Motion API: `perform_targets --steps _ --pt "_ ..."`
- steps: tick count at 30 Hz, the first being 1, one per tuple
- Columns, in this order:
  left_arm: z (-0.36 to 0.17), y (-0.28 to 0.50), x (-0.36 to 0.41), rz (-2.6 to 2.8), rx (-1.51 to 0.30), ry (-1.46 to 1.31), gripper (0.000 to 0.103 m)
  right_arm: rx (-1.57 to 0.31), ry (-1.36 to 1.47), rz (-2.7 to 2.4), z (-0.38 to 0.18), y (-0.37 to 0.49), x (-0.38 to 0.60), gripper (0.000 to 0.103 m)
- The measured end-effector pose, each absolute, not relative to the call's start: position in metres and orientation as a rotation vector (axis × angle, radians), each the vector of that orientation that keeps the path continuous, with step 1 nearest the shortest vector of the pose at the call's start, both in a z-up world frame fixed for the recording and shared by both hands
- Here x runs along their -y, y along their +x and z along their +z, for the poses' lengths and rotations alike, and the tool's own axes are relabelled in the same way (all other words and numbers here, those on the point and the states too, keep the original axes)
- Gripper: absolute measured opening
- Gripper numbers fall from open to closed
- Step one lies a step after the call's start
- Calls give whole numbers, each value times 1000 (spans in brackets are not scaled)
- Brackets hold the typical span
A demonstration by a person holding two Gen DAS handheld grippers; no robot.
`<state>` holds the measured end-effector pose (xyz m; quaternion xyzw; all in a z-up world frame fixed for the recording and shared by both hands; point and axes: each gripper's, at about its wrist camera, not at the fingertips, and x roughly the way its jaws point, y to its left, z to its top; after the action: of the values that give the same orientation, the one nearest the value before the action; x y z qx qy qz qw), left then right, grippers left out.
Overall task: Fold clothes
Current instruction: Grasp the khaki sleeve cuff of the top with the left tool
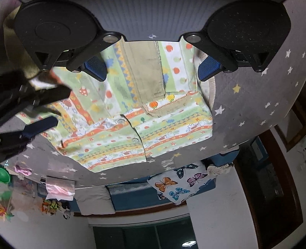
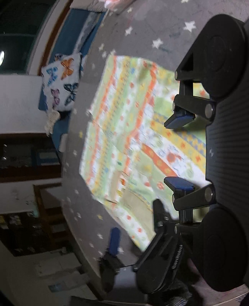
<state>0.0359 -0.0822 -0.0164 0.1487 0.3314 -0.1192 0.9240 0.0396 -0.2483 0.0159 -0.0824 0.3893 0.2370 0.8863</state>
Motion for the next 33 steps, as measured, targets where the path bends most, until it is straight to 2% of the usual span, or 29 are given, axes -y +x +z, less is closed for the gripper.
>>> perform_targets --steps 13,21,25,30,32,33 --pt "-2 -1 65 -328 -606 361 103 -791 -213 493 14 22 249 60" --pt "-4 -61 75 -538 -473 575 102 -776 -197 479 28 8 271 65" --pt "-16 -77 94 -628 -420 679 92 -784 -207 465 29 1 278 66" --pt "-26 -77 107 -697 -403 693 73 -783 -214 450 30 -9 288 67" --pt "-24 -74 107 -714 -407 662 58 -783 -214 444 31 -13 292 67" --pt "-23 -72 106 -723 -409 647 55 -783 -213 441 31 -15 294 67"
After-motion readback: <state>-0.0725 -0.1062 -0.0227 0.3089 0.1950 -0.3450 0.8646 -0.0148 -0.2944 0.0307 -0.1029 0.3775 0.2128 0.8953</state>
